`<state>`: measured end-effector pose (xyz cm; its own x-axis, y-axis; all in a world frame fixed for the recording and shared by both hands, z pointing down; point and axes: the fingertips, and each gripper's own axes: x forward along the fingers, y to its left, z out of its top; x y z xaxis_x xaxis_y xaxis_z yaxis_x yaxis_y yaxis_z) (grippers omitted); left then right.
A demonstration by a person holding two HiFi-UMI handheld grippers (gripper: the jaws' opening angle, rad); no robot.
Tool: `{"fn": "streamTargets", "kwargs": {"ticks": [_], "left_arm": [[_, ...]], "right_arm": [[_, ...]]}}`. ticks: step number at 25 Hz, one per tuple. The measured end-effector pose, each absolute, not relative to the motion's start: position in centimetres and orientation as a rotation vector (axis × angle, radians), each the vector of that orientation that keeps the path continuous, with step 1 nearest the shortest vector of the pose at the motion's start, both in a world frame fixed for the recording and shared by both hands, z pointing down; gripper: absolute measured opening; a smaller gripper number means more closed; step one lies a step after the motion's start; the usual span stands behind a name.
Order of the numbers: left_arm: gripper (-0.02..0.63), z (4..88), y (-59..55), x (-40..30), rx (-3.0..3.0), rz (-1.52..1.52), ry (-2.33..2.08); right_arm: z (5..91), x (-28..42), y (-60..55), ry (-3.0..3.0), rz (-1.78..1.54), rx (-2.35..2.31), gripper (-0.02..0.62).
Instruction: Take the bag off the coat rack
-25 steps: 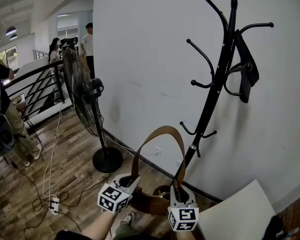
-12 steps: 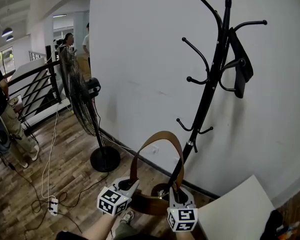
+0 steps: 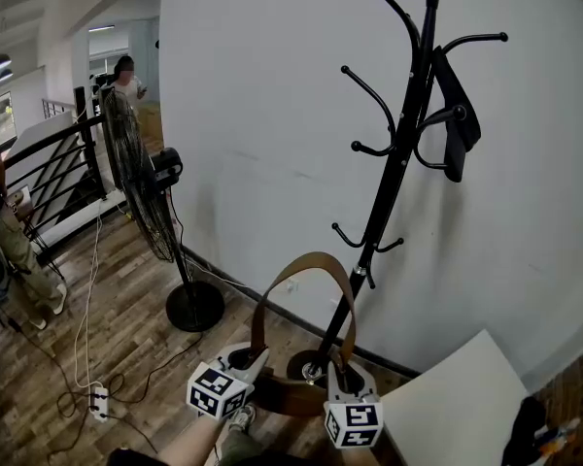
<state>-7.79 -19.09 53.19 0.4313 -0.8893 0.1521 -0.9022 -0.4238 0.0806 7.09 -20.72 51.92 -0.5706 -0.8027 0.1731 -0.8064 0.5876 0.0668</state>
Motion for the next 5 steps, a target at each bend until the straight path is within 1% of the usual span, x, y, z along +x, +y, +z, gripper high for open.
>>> {"fn": "streamTargets", "kwargs": {"ticks": [5], "left_arm": [[0.031, 53.05, -18.72, -7.63, 2.537, 0.123, -1.569]], "right_arm": [[51.74, 7.14, -20.53, -2.623, 0.035, 1.367, 0.057]]}}
